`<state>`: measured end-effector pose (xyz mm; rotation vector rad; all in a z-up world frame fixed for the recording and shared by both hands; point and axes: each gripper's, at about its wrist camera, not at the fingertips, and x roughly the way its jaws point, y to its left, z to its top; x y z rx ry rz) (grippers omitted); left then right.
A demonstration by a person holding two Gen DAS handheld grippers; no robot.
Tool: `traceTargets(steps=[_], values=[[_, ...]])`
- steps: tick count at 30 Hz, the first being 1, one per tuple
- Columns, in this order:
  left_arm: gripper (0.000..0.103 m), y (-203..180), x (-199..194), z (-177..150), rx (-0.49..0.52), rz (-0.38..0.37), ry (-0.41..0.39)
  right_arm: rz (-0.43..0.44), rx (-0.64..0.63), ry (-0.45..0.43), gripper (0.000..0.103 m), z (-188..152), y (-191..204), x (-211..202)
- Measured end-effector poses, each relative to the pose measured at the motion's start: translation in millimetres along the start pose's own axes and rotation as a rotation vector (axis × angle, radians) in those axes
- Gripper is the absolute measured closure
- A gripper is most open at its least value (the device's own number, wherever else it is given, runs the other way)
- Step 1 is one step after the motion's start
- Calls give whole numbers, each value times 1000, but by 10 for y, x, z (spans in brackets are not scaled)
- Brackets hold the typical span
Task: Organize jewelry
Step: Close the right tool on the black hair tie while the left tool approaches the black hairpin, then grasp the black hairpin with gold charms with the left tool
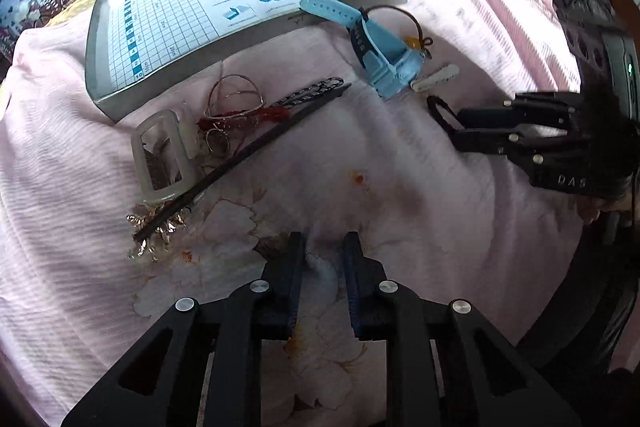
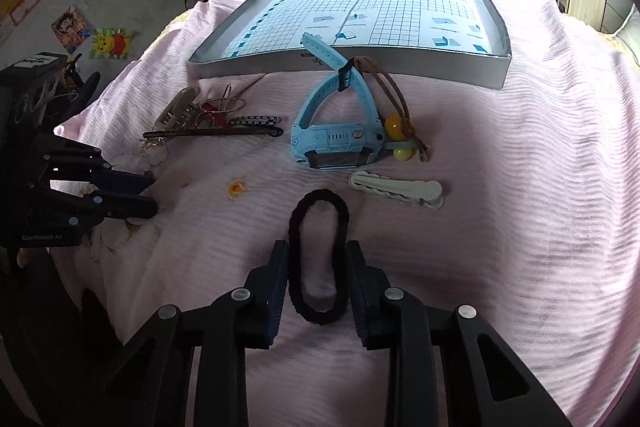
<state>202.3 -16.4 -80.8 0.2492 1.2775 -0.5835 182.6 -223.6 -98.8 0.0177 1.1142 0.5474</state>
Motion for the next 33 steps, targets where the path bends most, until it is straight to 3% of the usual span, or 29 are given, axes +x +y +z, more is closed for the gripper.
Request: traceTargets(steps=[5, 9, 15, 18, 24, 29, 33], values=[[83, 176, -192, -29, -74, 78, -74, 4, 15, -1, 76, -7, -13, -7], [59, 340, -229, -55, -154, 200, -72, 3, 24, -2, 76, 8, -9, 5], [58, 644, -250, -88, -274, 261, -45, -7, 30, -15, 74, 56, 19, 103], [58, 678, -85, -25, -216, 327, -3, -7, 34, -24, 74, 116, 54, 187], [58, 403, 176, 173, 45, 416, -19, 10, 27, -47, 76, 142, 92, 202], [58, 359, 206, 223, 81, 386, -53, 49, 68, -49, 76, 112, 45, 163], [59, 330, 97, 188, 86, 317, -60, 51, 67, -51, 76, 84, 54, 133]])
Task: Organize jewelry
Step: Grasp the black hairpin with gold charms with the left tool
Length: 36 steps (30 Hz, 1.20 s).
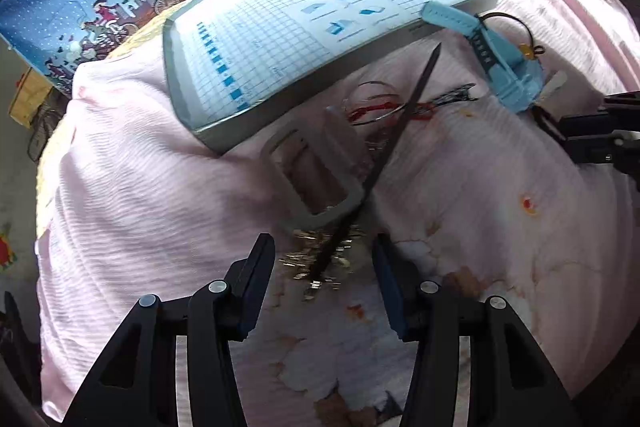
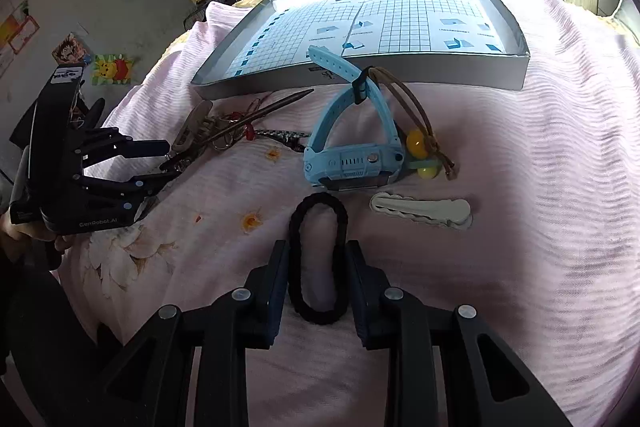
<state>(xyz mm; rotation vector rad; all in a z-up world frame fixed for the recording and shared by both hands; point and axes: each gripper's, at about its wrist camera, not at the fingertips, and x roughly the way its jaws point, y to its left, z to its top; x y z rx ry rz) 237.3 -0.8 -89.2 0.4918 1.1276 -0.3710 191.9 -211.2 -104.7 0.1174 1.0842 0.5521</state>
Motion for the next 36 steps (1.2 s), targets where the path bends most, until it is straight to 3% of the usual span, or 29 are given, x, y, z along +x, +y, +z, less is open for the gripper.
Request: traceTargets(steps=[5, 12, 15, 21, 23, 27, 36], values=[[73, 86, -37, -6, -86, -120, 30, -2, -13, -3, 76, 1, 18, -5], [82, 133, -105, 19, -199, -248, 40, 8, -17, -6, 76, -13, 33, -21], [82, 51, -128, 68, -181, -215, 29, 8, -17, -6, 76, -17, 37, -28], [74, -208, 18, 145, -5, 20, 11, 10, -16, -6, 75, -16, 33, -31], [73, -275, 75, 174, 25, 55, 8, 12, -14, -7, 74, -10, 37, -26], [74, -243, 80, 183, -2, 22, 7, 10, -15, -11, 74, -7, 37, -15], [74, 31, -41, 159, -184, -156, 44, 53, 46, -6, 73, 14, -63, 13]])
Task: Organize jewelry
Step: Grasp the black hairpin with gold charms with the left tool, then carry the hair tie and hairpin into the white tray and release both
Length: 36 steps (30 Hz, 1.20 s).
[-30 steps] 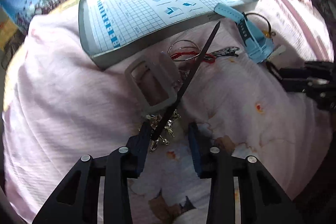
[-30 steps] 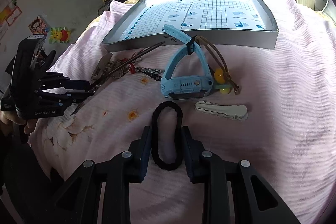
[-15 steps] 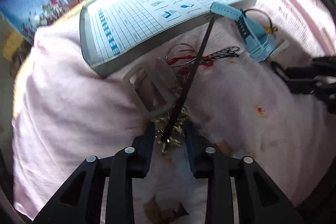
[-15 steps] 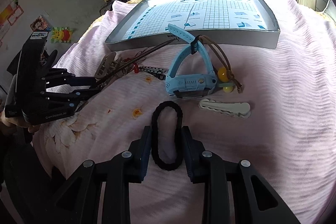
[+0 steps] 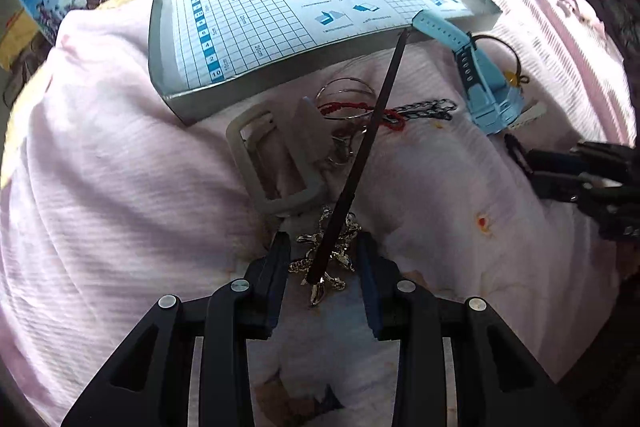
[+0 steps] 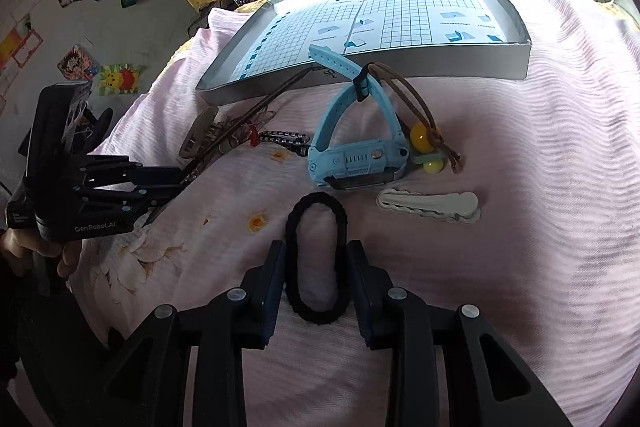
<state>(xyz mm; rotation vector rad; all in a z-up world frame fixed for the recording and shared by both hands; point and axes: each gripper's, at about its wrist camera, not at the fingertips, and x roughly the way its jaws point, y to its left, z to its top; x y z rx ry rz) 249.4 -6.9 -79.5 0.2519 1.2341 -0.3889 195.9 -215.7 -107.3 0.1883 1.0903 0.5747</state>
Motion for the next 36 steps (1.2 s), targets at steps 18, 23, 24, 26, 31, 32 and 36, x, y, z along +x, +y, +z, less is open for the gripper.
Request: traceTargets(steps=[18, 23, 24, 26, 31, 32, 36], values=[[84, 44, -203, -159, -251, -312, -39, 27, -6, -5, 92, -5, -5, -8], [84, 152, -266, -161, -314, -410, -51, 72, -7, -36, 93, 13, 20, -60], [84, 177, -317, -153, -322, -428, -55, 85, -11, -43, 93, 14, 29, -72], [84, 223, -398, -165, -337, -465, -69, 103, -24, -55, 93, 27, 74, -91], [84, 248, -559, -149, -328, -499, -152, 140, -34, -97, 93, 48, 123, -153], [85, 234, -585, -142, -318, -493, -174, 146, -29, -110, 93, 55, 121, -174], [88, 153, -674, -88, -283, -476, -261, 159, -6, -159, 93, 92, 99, -265]])
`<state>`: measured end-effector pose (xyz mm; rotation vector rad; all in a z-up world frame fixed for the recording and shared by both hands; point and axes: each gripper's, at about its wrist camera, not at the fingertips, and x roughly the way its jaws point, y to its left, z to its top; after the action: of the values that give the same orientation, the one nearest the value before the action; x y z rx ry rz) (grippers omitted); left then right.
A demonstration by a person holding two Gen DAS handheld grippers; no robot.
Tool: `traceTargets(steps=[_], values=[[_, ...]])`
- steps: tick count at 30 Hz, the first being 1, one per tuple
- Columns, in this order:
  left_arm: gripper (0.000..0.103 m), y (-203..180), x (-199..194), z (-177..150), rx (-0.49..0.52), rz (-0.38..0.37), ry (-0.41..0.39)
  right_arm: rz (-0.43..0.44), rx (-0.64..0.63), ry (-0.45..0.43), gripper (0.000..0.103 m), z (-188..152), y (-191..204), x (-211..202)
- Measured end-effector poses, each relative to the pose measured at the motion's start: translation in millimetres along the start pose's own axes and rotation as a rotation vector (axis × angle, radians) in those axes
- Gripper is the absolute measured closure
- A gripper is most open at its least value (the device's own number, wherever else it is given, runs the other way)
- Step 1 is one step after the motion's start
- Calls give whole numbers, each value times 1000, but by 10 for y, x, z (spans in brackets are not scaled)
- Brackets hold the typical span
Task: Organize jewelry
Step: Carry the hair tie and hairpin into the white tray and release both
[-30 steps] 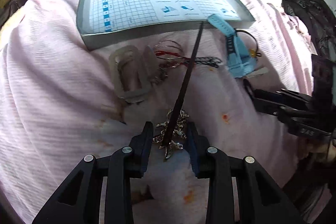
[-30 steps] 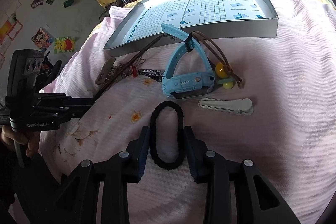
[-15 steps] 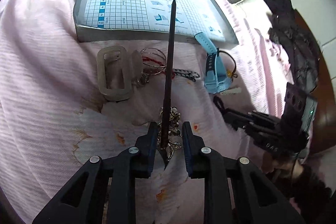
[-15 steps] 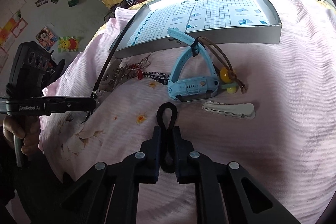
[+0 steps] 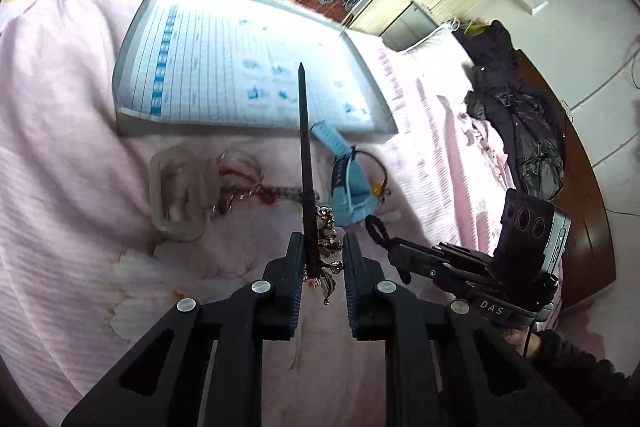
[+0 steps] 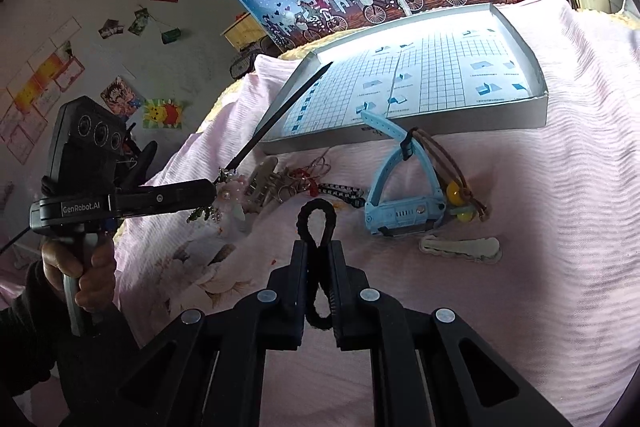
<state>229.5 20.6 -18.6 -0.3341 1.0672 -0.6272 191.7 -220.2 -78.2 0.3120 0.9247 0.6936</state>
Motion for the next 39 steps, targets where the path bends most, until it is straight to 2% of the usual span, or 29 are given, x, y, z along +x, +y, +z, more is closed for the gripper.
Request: traceTargets(steps=[3, 7, 13, 16, 22, 25, 28, 31, 39], values=[[88, -17, 81, -9, 6, 24, 15, -1, 15, -9, 93, 8, -17, -12], [88, 6, 151, -32, -9, 16, 38, 2, 12, -13, 93, 36, -3, -22], [88, -59, 58, 30, 1, -58, -87, 2, 28, -60, 93, 115, -36, -124], [88, -126, 102, 153, 32, -20, -179, -55, -11, -104, 93, 284, -16, -147], [88, 79, 463, 467, -95, 37, -266, -114, -5, -198, 93, 705, -124, -27], [88, 264, 623, 617, -155, 48, -284, -165, 23, -196, 93, 897, -268, 181], [88, 445, 729, 740, -156, 87, -276, -217, -1, -166, 93, 1004, -362, 385], [88, 540, 833, 789, -127, 135, -247, -230, -18, -144, 93, 1043, -418, 543], [88, 620, 995, 712, -98, 204, -189, -251, -36, -77, 90, 976, -491, 805]])
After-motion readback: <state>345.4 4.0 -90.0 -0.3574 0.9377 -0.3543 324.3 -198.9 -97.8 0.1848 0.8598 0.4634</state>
